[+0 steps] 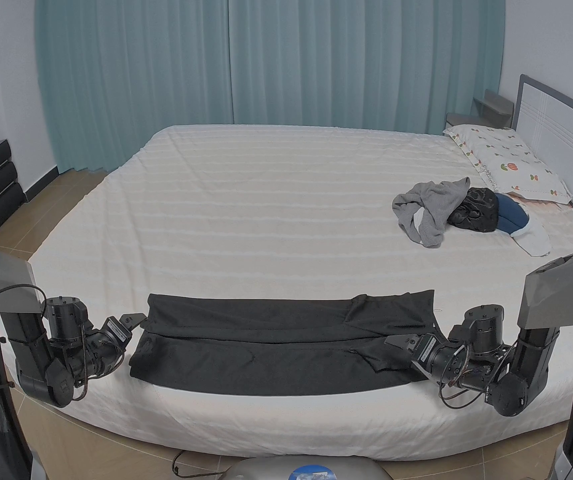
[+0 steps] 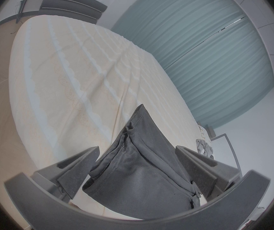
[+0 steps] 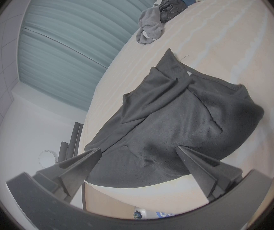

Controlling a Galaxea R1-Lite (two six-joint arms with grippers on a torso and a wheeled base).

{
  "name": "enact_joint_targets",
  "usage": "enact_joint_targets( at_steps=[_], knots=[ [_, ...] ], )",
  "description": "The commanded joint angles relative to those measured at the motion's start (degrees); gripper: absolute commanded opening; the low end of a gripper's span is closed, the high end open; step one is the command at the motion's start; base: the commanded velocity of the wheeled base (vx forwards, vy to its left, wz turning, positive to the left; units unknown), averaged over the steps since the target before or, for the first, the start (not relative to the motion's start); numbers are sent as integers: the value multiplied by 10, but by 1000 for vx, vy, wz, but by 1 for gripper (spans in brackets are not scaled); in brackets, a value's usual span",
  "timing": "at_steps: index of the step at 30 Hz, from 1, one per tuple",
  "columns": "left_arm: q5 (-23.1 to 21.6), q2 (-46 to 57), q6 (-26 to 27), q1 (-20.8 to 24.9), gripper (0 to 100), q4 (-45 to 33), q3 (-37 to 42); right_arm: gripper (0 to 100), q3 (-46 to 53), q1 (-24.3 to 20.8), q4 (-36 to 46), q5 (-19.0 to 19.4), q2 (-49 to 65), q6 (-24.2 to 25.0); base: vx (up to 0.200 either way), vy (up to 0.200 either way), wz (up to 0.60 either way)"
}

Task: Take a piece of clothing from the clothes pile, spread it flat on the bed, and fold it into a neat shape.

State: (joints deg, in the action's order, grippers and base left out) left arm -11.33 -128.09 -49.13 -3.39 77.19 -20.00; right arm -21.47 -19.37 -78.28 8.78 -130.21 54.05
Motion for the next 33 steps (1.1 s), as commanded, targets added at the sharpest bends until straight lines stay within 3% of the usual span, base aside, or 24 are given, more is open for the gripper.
enact_joint_targets(
  at_steps=[1,33],
  knots=[
    [-1,-28,0,0,100,14,12,100,-4,-6,-1,-5,-24,1,0,0,0],
    [-1,-34,1,1,100,15,10,100,8,-23,1,-37,-22,2,0,0,0]
  ],
)
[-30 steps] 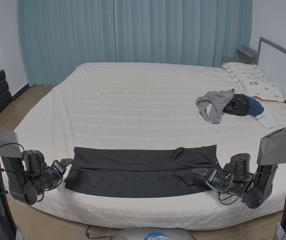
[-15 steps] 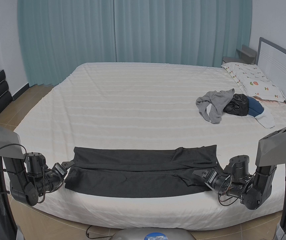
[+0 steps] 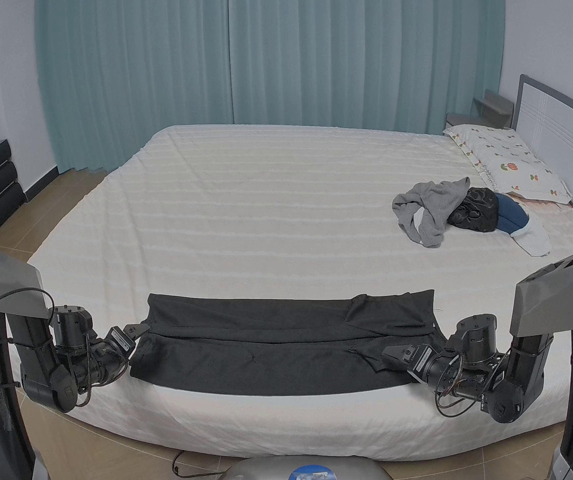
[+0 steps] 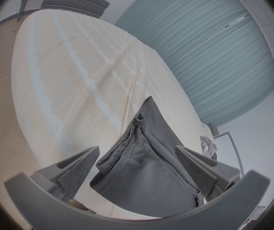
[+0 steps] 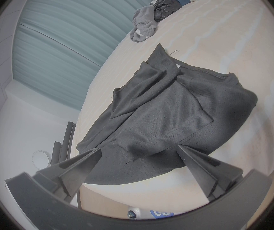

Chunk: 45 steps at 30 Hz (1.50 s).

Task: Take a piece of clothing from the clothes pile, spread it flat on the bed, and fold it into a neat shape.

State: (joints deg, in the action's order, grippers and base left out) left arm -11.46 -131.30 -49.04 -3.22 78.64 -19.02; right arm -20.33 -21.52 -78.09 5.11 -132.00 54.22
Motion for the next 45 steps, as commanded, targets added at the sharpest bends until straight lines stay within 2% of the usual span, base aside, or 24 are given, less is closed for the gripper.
enact_joint_targets(
  at_steps=[1,13,17,18,22,33,45],
  knots=[
    [0,-2,0,1,100,0,0,100,-4,-2,-1,0,-6,0,0,0,0],
    [0,-2,0,0,100,1,-1,100,-25,3,4,-1,-29,0,0,0,0],
    [0,-2,0,0,100,0,-1,100,-27,4,3,-14,-28,0,0,0,0],
    [0,-2,0,0,100,0,-1,0,-26,3,3,-19,-28,0,0,0,0],
    [0,-3,0,0,100,0,0,0,-22,-3,3,-39,-23,0,0,0,0],
    [0,-2,0,0,100,0,0,0,-13,-4,3,-39,-7,1,0,0,0],
    [0,-3,1,0,100,0,1,0,24,-31,4,-40,16,7,0,0,0]
  ],
)
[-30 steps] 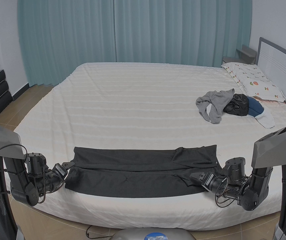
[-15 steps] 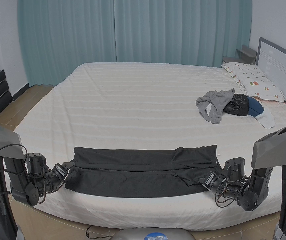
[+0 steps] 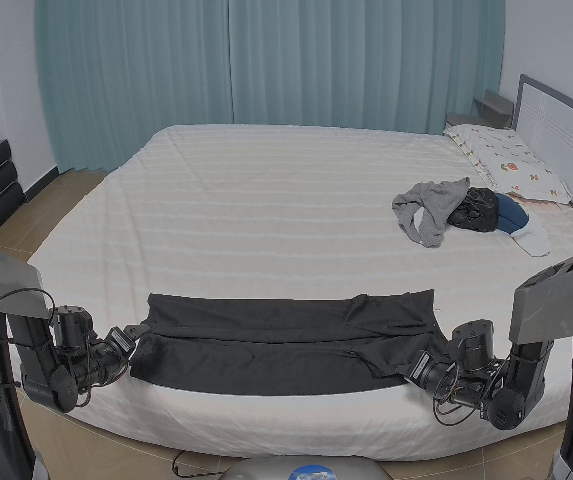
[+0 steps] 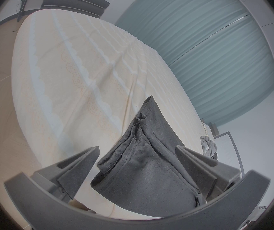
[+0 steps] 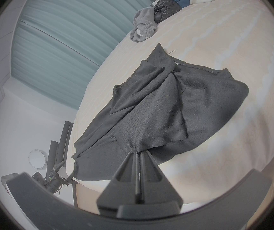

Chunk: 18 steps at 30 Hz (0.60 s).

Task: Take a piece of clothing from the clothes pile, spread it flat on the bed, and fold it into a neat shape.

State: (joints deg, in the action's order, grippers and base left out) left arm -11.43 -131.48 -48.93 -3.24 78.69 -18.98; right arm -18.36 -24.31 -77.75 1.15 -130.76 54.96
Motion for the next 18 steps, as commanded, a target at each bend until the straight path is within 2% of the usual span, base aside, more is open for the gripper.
enact_joint_targets(
  at_steps=[1,8,9,18],
  knots=[
    [0,-1,0,1,100,0,1,0,4,-2,1,0,2,0,0,0,0],
    [0,-1,0,1,100,1,0,0,10,-1,2,-1,1,-3,0,0,0],
    [0,-1,0,0,100,1,0,100,11,-1,2,-1,2,-4,0,0,0],
    [0,-1,0,0,100,0,-1,100,17,26,2,1,39,-11,0,0,0]
  ],
)
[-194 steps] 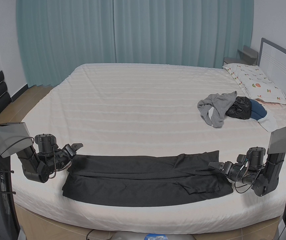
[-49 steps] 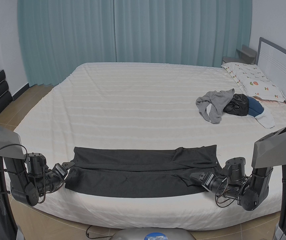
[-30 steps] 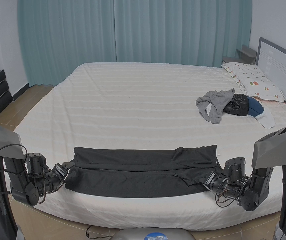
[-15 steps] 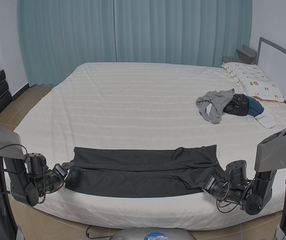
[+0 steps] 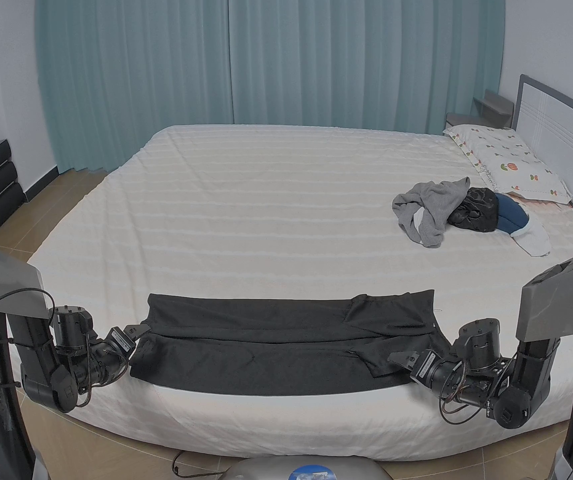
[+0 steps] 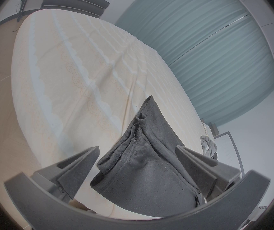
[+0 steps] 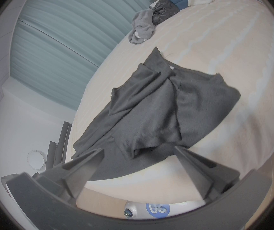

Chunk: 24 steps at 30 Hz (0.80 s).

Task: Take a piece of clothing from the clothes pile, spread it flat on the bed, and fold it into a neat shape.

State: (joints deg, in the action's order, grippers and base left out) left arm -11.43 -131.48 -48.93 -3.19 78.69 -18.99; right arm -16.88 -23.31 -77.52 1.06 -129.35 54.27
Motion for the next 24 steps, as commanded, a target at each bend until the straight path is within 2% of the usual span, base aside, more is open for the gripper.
enact_joint_targets(
  at_steps=[1,5,12,18,21,24],
  knots=[
    [0,-1,0,0,100,1,0,100,4,28,0,3,32,-8,0,0,0],
    [0,-1,2,-1,100,1,-1,100,1,58,0,10,29,-22,0,0,0],
    [0,-1,2,0,100,1,-1,100,-2,55,-1,19,19,-20,0,0,0],
    [0,-2,2,0,100,1,-1,100,16,21,-2,20,39,-17,0,0,0],
    [0,-2,2,0,100,0,-2,100,23,-11,-3,20,42,-12,0,0,0],
    [0,-4,2,0,100,1,-2,100,15,-21,-4,18,32,-2,0,0,0]
  ],
)
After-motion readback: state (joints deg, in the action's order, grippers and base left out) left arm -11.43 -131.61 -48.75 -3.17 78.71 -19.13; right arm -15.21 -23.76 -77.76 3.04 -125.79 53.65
